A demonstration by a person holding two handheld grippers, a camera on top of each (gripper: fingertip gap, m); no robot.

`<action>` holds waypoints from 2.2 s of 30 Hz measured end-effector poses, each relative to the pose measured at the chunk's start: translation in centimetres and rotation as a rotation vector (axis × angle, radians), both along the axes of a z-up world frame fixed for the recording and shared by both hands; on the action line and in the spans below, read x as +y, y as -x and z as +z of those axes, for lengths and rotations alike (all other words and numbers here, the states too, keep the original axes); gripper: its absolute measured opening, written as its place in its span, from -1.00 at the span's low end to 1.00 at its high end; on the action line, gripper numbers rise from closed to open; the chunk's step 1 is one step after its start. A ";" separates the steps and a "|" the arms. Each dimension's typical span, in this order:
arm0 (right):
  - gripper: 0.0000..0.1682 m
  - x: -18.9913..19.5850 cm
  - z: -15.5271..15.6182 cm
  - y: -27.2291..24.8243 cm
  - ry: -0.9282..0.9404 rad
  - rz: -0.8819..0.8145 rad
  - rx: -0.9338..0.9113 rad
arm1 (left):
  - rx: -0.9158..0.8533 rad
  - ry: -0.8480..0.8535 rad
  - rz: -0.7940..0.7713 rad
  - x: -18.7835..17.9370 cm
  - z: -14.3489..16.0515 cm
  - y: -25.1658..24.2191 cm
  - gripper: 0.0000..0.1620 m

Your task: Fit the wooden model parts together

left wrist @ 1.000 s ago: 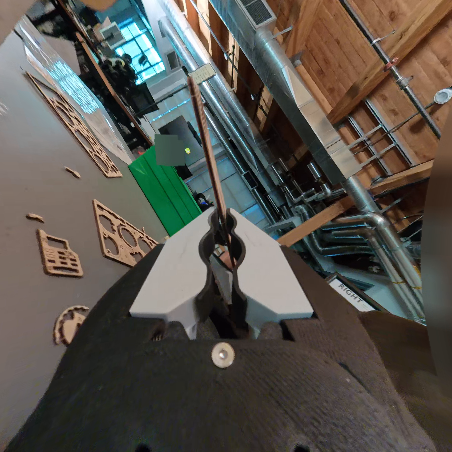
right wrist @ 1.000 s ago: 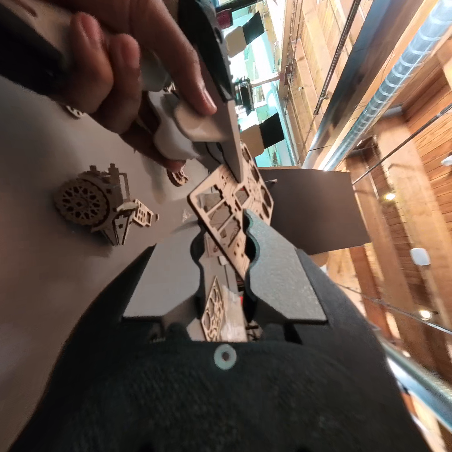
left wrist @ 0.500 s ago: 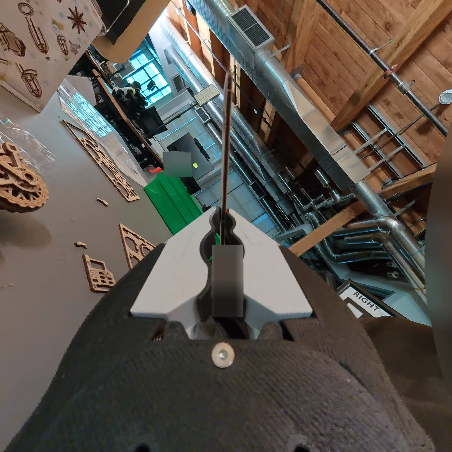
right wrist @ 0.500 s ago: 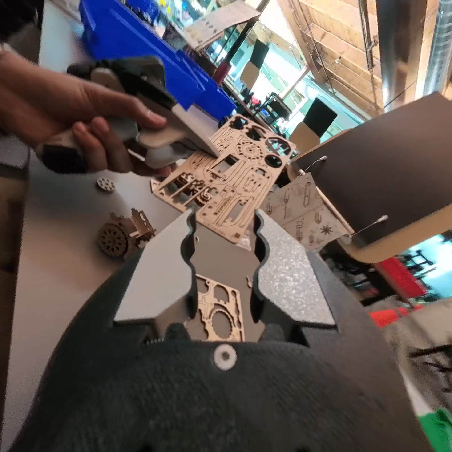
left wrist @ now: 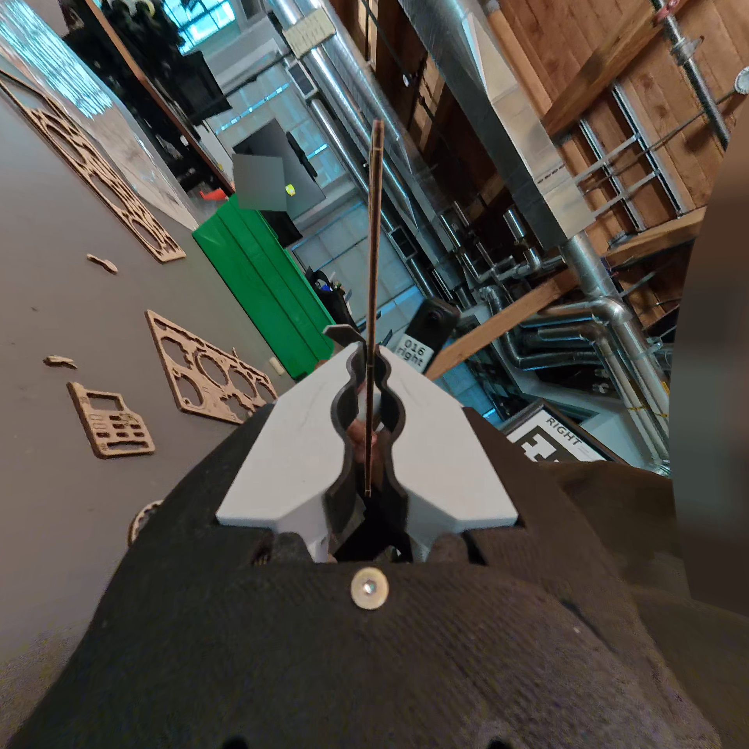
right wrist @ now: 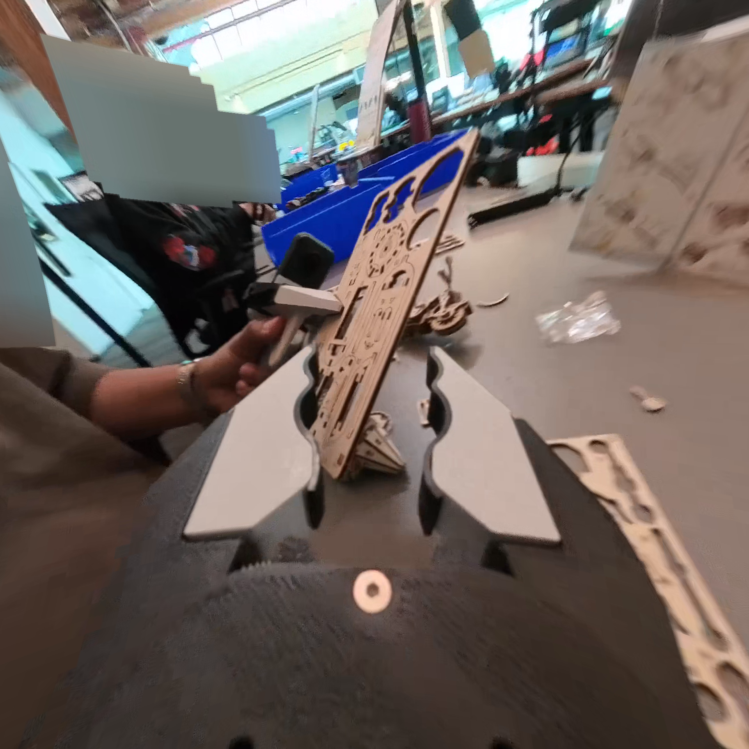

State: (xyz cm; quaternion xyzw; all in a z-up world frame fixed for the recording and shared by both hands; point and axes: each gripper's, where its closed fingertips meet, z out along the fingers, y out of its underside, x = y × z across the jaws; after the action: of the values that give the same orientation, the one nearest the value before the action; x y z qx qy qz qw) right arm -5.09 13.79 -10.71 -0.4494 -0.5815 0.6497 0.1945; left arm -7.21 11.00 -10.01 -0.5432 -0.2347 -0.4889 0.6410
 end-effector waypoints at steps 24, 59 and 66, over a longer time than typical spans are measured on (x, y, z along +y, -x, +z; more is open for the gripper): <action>-0.99 -1.2 0.7 -0.3 0.469 0.187 -0.163 | 0.038 -0.064 -0.007 0.0 0.6 -1.0 -0.86; -0.85 1.1 1.4 -0.1 0.542 0.150 -0.089 | 0.059 -0.025 -0.014 0.3 -0.2 -1.2 -1.00; -0.84 0.0 1.0 -0.4 0.496 0.192 -0.105 | 0.050 -0.025 -0.022 0.3 -0.3 -1.2 -1.00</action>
State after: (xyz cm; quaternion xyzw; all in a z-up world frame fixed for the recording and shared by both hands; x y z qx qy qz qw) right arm -4.70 13.79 -9.75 -0.4592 -0.4538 0.7636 -0.0147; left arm -6.03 11.33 -10.27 -0.5496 -0.2067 -0.4852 0.6479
